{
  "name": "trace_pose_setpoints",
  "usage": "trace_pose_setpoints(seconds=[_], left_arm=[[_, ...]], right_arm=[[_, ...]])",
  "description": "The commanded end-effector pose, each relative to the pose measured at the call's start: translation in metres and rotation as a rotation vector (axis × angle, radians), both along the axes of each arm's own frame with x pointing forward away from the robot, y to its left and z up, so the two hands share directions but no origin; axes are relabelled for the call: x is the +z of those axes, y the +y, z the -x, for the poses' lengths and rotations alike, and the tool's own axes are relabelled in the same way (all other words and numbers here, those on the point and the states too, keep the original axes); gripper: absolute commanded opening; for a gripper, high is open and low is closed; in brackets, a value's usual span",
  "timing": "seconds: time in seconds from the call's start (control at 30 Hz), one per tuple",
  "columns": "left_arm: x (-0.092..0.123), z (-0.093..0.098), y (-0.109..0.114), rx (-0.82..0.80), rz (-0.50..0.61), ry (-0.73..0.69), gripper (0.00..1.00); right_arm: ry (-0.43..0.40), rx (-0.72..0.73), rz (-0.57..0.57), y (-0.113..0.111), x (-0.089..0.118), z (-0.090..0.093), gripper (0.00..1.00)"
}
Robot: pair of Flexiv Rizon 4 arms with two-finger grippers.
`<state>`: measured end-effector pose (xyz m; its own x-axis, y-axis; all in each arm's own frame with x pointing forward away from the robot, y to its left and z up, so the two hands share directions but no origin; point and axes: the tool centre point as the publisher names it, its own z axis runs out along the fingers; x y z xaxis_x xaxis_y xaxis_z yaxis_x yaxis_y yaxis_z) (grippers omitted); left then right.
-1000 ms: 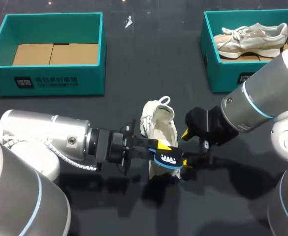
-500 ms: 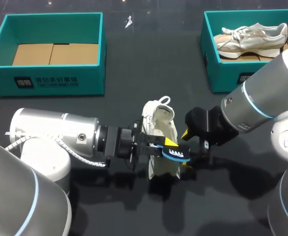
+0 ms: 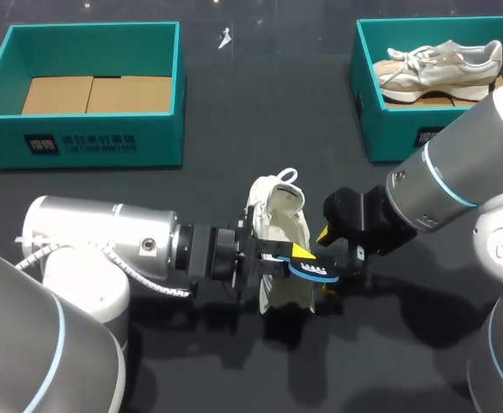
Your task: Take the shoe out of the shoebox, open the shoe tongue, remove and reinsert the insole, then place the shoe into the shoebox
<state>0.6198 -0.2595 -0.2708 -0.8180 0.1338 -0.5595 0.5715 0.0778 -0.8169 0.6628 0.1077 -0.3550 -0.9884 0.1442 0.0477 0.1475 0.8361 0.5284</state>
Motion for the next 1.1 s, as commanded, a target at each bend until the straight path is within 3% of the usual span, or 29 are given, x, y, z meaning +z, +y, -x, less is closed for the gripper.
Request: trace_pose_setpoints(seconds=[0.03,1.1], left_arm=[[-0.001,0.001,-0.004,0.015,-0.004,0.006,0.00],[-0.026,-0.018,0.004,0.113,0.012,0.032,0.00]], right_arm=[[-0.001,-0.001,0.001,0.000,0.000,0.001,1.00],[-0.001,-0.001,0.001,0.000,0.000,0.001,1.00]])
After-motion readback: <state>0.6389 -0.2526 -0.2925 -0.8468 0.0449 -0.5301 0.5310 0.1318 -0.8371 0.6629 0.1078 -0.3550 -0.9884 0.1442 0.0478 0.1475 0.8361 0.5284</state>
